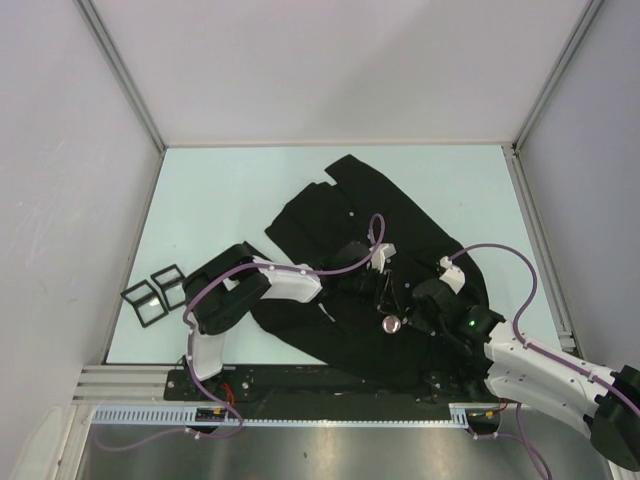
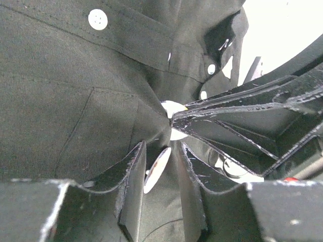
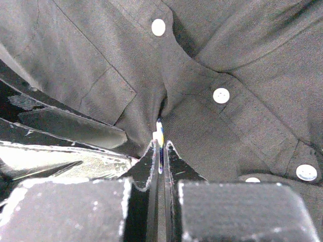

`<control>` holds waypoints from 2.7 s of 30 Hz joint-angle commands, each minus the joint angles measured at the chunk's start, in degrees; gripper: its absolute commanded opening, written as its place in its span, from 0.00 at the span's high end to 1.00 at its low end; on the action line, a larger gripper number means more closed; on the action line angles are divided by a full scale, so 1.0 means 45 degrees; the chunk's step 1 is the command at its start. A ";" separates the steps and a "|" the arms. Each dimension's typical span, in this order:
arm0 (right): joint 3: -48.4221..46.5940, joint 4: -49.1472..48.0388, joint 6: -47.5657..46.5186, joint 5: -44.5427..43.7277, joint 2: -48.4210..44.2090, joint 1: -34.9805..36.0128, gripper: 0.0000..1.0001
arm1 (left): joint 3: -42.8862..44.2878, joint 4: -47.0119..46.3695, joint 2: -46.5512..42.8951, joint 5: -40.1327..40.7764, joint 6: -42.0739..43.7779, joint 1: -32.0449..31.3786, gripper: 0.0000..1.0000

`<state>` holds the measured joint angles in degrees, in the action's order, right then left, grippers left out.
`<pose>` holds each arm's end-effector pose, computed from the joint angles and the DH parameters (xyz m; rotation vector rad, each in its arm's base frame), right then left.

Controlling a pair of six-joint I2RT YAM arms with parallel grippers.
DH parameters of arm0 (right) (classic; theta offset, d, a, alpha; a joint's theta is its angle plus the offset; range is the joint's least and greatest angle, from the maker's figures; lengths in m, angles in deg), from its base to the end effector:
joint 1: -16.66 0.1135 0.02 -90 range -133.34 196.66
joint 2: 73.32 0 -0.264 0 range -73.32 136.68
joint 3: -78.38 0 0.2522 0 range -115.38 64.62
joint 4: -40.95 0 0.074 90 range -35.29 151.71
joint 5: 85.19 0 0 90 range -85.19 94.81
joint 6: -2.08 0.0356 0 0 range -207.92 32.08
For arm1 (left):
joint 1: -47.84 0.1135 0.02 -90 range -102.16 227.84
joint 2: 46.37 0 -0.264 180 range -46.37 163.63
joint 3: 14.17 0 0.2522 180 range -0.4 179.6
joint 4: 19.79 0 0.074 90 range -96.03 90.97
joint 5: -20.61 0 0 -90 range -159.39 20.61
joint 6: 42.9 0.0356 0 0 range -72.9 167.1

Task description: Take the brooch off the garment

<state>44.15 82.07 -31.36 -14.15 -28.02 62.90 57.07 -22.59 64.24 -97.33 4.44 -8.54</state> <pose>0.1106 0.0988 0.1677 0.3601 2.4287 0.4007 0.2035 -0.3362 0.1378 0.6177 2.4781 -1.3794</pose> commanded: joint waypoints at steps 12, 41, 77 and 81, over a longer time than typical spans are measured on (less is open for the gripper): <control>0.0017 -0.0395 -0.0458 0.0131 -0.0184 -0.0099 1.00 | 0.1701 0.1296 0.0889 0.0897 0.0611 -0.0205 0.67; 0.0017 -0.0707 -0.0575 0.0229 -0.0047 -0.0080 1.00 | 0.1174 0.0476 0.0772 0.0292 0.0084 -0.0323 0.53; 0.0642 -0.3031 -0.0868 0.1596 -0.0222 0.0017 1.00 | 0.2384 0.2624 0.2471 0.1971 0.0143 -0.0342 0.67; 0.0623 -0.3110 -0.0946 0.1655 -0.0281 0.0076 1.00 | 0.2501 0.2780 0.2549 0.2166 0.0123 -0.0342 0.69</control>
<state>46.95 76.60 -36.17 -13.67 -28.89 61.80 67.23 -12.75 71.47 -95.26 4.86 -8.84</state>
